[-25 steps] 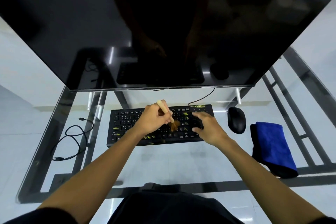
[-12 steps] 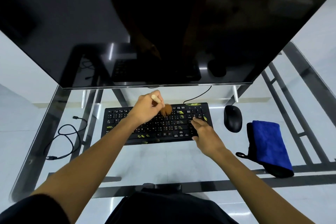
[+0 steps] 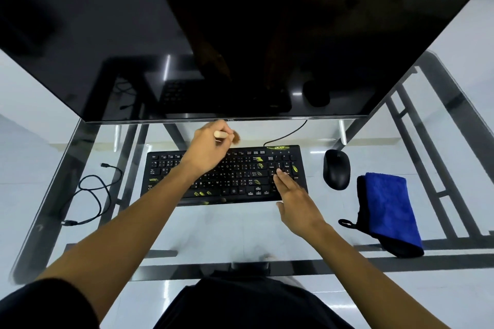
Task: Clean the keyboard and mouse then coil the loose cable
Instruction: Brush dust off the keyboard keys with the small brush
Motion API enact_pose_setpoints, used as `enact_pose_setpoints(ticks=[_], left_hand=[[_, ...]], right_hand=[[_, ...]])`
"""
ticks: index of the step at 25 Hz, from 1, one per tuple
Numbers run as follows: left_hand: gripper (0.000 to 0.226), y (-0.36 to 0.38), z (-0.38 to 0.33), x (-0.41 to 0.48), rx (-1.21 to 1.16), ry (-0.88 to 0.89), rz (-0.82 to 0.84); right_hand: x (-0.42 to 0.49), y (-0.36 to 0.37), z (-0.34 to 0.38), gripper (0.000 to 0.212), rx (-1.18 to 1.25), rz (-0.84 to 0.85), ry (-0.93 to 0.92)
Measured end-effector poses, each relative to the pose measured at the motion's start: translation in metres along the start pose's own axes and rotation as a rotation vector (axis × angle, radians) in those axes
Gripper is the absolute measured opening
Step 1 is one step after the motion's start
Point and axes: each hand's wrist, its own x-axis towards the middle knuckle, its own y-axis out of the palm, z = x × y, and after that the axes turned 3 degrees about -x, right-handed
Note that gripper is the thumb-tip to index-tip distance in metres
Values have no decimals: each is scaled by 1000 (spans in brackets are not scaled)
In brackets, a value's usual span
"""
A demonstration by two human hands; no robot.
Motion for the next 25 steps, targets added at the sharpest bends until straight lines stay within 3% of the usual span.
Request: enact_pose_setpoints(ticks=[5, 9, 14, 18, 22, 25], left_hand=[[11, 33, -13, -26, -144, -28, 102], [16, 53, -17, -32, -60, -7, 240], [16, 55, -36, -18, -44, -96, 61], [13, 70, -43, -24, 40, -103, 307], [14, 67, -50, -12, 40, -94, 41], [11, 72, -60, -8, 57, -174, 250]], right_hand=[[-2, -13, -20, 73, 127, -89, 49], [1, -18, -46, 86, 194, -41, 102], [3, -18, -63, 84, 270, 16, 88], [7, -19, -73, 85, 315, 45, 67], [11, -20, -79, 87, 353, 58, 61], [11, -21, -82, 87, 351, 62, 49]])
